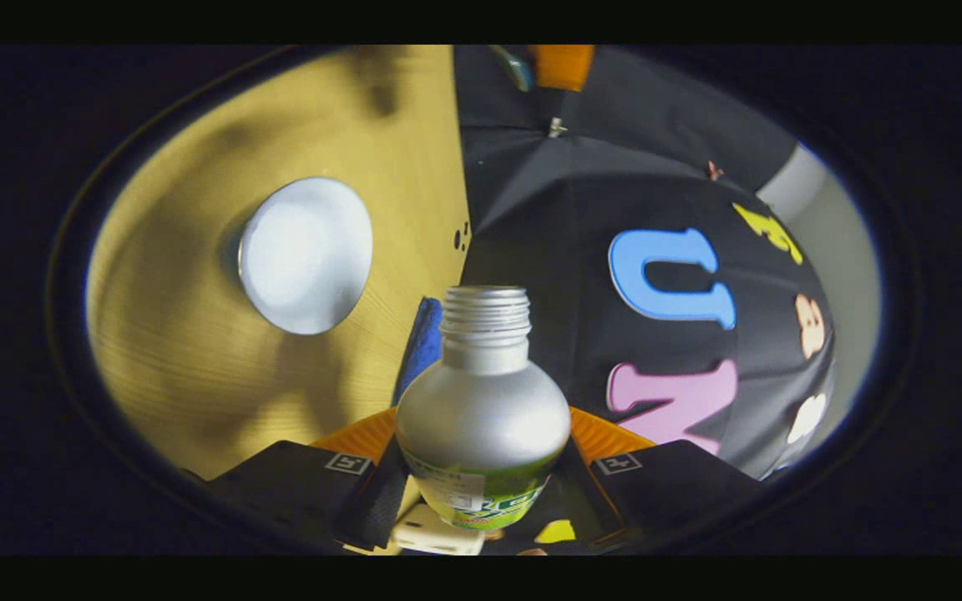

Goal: Open the teacup lid with one hand, grasp the water bottle and pour water into the teacup with the other hand; after pouring, place the water bottle on the coaster and then close the teacup lid.

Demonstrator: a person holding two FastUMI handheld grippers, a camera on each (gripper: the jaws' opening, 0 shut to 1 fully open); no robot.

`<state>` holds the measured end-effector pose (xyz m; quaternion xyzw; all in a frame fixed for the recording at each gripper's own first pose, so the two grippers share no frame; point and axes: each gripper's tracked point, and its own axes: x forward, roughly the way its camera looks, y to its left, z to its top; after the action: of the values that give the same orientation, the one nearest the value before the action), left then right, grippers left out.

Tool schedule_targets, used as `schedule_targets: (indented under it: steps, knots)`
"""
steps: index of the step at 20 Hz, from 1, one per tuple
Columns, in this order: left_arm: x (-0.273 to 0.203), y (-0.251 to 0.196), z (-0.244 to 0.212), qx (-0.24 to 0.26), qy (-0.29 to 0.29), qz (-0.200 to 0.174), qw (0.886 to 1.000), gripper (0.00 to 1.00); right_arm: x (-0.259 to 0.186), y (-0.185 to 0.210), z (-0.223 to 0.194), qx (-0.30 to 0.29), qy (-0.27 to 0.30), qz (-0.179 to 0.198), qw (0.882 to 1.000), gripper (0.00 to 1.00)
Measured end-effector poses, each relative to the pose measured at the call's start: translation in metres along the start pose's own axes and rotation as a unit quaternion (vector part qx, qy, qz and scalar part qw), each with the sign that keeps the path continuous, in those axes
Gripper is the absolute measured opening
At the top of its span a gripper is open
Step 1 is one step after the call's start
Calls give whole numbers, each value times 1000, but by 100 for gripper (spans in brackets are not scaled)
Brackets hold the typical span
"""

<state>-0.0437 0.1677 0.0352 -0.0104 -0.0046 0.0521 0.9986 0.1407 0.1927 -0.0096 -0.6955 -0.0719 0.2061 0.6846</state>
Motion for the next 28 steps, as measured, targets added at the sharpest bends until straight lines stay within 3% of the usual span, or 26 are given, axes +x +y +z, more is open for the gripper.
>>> schedule_targets:
  steps: [4,7,9,13,17,20,22,28]
  knots:
    - [-8,-6,24,23,-24,7,999,30,-13,2,-20,90,18,0,996,81]
    - [-11,-20,30,28,-30,-2,999,31,-31,18,-43,210,45,23,976,81]
    - [-11,-31,29,18,-25,-14,999,30,-43,13,-59,299,62,19,952,81]
    - [-7,-50,25,0,-18,-27,999,30,-61,0,-83,417,76,-4,906,81]
    - [-1,-71,18,-19,-7,-43,999,30,-75,-4,-92,541,64,-4,839,81]
    - [8,-80,17,-6,-5,-44,999,30,-82,-18,-101,589,52,-28,806,79]
    - [12,-86,19,-7,-5,-48,999,30,-82,-28,-97,622,29,-31,782,83]
    - [23,-96,9,3,10,-52,999,30,-70,-60,-113,689,-19,-59,722,81]
